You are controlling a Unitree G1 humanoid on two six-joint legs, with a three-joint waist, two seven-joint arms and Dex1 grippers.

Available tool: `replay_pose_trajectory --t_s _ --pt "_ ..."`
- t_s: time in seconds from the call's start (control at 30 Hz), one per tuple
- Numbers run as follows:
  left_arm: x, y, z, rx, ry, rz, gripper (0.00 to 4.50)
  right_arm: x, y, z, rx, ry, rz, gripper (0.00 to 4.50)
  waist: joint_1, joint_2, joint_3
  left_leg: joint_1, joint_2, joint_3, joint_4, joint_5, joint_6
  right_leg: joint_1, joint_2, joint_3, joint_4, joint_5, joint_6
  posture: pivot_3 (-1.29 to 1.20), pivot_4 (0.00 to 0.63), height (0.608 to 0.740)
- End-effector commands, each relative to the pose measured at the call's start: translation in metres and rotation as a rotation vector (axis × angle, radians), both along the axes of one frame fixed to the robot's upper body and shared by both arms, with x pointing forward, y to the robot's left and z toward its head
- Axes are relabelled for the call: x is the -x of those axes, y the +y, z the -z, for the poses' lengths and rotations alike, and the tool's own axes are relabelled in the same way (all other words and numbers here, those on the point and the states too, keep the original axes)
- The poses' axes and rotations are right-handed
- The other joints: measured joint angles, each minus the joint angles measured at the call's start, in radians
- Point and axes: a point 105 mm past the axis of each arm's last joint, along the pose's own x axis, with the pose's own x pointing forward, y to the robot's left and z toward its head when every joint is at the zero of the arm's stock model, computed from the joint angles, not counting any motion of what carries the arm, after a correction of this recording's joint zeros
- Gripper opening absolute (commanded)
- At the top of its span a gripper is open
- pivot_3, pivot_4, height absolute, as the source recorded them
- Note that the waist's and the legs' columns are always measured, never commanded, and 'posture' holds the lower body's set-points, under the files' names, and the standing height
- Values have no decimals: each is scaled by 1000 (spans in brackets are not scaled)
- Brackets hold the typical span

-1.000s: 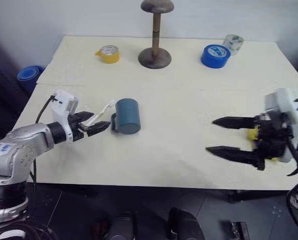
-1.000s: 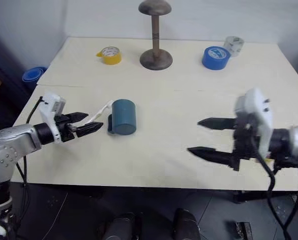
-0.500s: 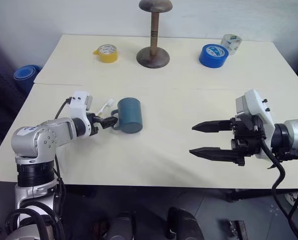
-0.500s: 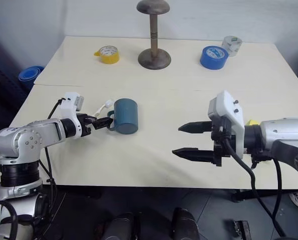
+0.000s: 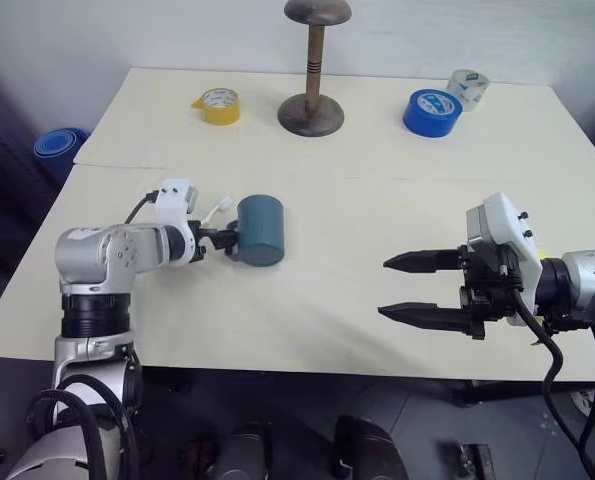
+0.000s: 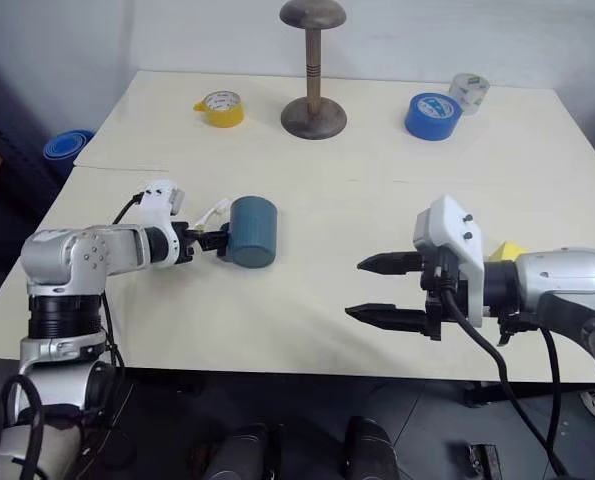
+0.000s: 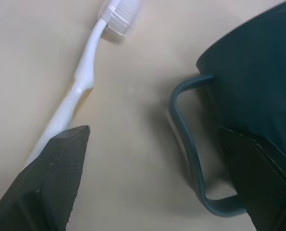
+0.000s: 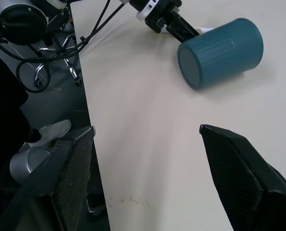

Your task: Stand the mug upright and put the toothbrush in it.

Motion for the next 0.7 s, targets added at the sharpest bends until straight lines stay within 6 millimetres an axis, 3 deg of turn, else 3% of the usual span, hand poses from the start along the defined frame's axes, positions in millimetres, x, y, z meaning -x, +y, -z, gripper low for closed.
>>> replay_pose_trajectory --t_s 0.03,0.13,0.47,0.6,0.7 --pt "3 -8 13 -9 81 34 4094 5 1 -10 2 -64 -13 3551 0 0 0 0 0 0 0 0 0 0 0 0 0 0 0 0 150 740" --pt "8 -13 15 -29 104 74 3309 8 2 -8 7 -68 -15 3551 1 0 0 0 0 0 0 0 0 0 0 0 0 0 0 0 150 740" --pt "11 -14 23 -77 131 103 85 9 4 -9 -2 -82 -18 3551 0 0 0 0 0 0 0 0 0 0 0 0 0 0 0 0 150 740" --pt "11 -14 25 -59 145 92 34 11 -1 -8 7 -59 -8 3551 3 0 0 0 0 0 0 0 0 0 0 0 0 0 0 0 150 740" --pt "11 -14 26 -57 145 89 0 12 -6 -11 -3 -32 9 4101 5 0 0 0 0 0 0 0 0 0 0 0 0 0 0 0 150 740"
